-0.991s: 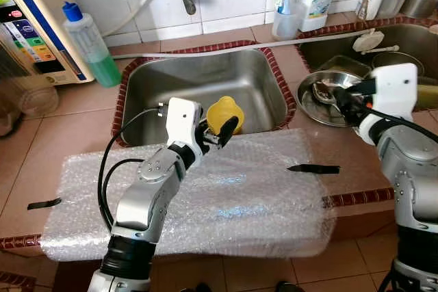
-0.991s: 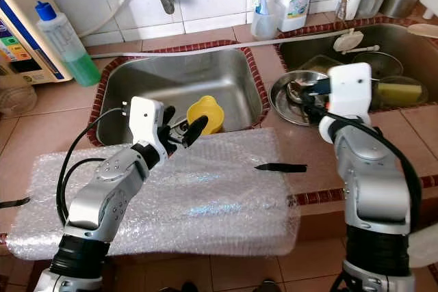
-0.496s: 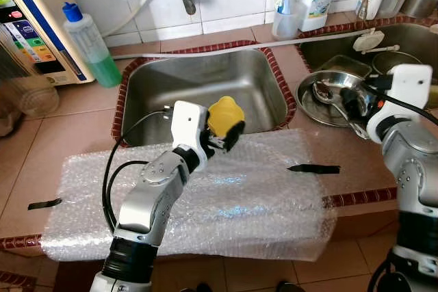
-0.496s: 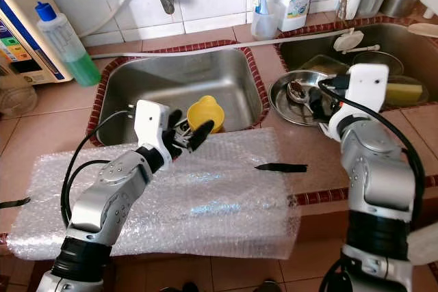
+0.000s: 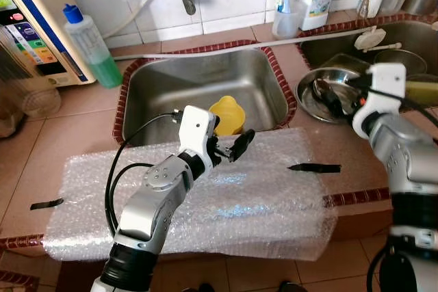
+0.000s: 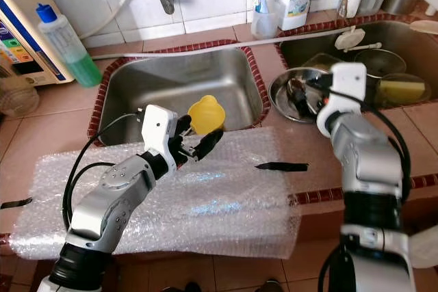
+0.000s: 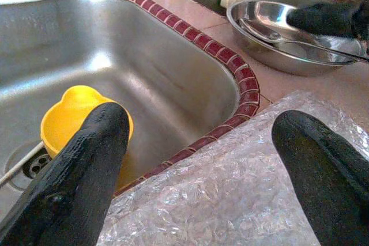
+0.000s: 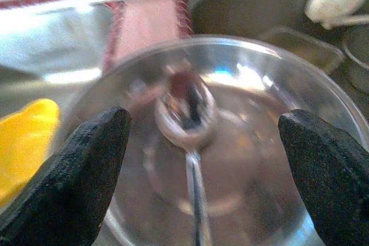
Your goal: Kitchen organization
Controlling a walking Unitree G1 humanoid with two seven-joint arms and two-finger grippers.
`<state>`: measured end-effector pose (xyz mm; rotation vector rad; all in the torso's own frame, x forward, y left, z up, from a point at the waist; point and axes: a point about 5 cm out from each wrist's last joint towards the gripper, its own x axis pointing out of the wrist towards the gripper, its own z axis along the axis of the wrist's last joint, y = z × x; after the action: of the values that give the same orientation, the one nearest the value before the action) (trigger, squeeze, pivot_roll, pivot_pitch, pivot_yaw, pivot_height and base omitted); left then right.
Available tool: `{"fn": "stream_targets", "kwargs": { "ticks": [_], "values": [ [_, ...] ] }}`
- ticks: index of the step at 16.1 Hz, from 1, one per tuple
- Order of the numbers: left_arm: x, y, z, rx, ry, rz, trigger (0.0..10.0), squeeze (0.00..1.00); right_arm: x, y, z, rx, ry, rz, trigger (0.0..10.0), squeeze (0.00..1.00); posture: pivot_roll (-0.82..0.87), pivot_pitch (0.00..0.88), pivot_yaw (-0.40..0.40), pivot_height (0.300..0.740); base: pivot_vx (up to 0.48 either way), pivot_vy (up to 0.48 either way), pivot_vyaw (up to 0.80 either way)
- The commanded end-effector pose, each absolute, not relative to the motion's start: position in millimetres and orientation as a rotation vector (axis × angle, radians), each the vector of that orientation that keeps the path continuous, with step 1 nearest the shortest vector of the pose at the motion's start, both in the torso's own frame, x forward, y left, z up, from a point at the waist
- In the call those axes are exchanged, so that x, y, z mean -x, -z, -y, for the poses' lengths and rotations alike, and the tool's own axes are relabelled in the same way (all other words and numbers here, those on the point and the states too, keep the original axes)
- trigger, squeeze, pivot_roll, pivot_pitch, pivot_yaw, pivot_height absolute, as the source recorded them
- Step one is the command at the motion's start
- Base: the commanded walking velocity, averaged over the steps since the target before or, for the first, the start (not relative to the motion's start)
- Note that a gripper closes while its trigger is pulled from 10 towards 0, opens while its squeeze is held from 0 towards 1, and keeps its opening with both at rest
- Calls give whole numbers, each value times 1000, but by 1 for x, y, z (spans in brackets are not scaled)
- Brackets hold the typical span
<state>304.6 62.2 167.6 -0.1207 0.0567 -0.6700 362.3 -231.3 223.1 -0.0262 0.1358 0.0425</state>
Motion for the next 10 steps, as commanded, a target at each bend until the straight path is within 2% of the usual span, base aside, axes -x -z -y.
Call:
{"fn": "stream_targets", "kwargs": {
  "ticks": [1, 2, 4, 5, 10],
  "values": [
    [-302, -165, -65, 108, 671, -68, 10000, 0, -366, -226, 228, 41, -71, -140, 10000, 1000, -331, 186, 155, 740, 0, 0, 0],
    [-301, -165, -66, 107, 669, -71, 10000, 0, -369, -226, 228, 41, -70, -145, 10000, 1000, -329, 185, 152, 740, 0, 0, 0],
    [-301, -165, -67, 105, 658, -73, 10000, 0, -374, -221, 227, 17, -100, -181, 10000, 227, -318, 185, 145, 740, 0, 0, 0],
    [-301, -166, -68, 104, 656, -74, 10000, 0, -376, -220, 227, 8, -109, -194, 10000, 0, -315, 185, 144, 740, 0, 0, 0],
    [-299, -164, -71, 89, 644, -85, 10000, 0, -383, -224, 228, -91, -117, -222, 10000, 0, -306, 184, 139, 740, 0, 0, 0]
  ]
}}
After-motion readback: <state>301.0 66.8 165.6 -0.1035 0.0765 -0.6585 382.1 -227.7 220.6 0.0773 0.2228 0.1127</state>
